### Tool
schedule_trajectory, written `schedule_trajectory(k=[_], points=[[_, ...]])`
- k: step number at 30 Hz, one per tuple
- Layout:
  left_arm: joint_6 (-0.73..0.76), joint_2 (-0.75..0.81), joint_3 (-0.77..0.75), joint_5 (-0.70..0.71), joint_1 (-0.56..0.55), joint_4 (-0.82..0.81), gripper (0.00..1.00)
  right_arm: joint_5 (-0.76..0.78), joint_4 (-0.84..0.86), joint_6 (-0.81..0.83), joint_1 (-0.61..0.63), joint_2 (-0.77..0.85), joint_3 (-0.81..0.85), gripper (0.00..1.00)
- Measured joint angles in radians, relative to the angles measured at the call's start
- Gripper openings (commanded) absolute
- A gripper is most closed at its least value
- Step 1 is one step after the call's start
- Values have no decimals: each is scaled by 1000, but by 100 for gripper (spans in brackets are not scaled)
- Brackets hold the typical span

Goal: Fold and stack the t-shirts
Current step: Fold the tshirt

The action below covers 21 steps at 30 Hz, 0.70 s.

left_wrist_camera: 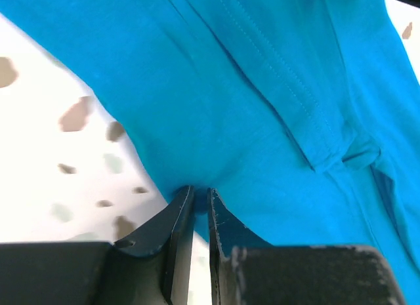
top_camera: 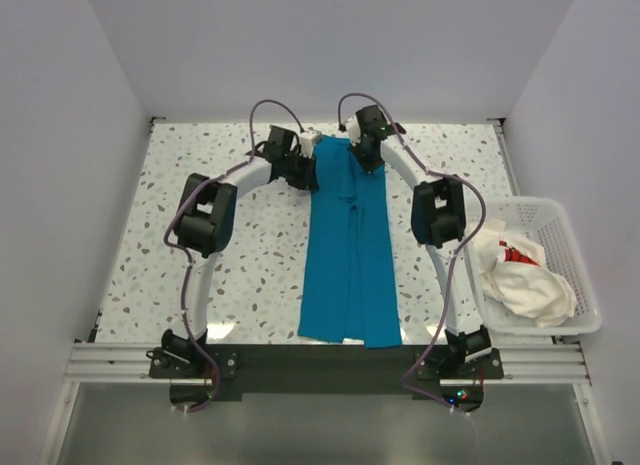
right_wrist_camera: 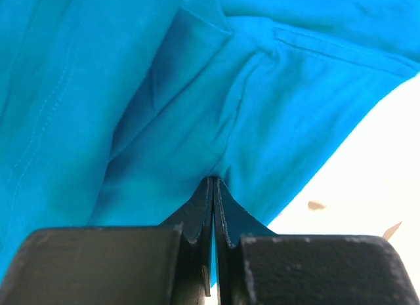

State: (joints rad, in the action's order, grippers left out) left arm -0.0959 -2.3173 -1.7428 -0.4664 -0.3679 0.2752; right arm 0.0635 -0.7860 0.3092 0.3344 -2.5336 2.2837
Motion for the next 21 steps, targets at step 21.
schedule_trajectory(k=[21], points=[[-12,126,85,-64,106,-32,33,82,227,90,42,90,-36,36]])
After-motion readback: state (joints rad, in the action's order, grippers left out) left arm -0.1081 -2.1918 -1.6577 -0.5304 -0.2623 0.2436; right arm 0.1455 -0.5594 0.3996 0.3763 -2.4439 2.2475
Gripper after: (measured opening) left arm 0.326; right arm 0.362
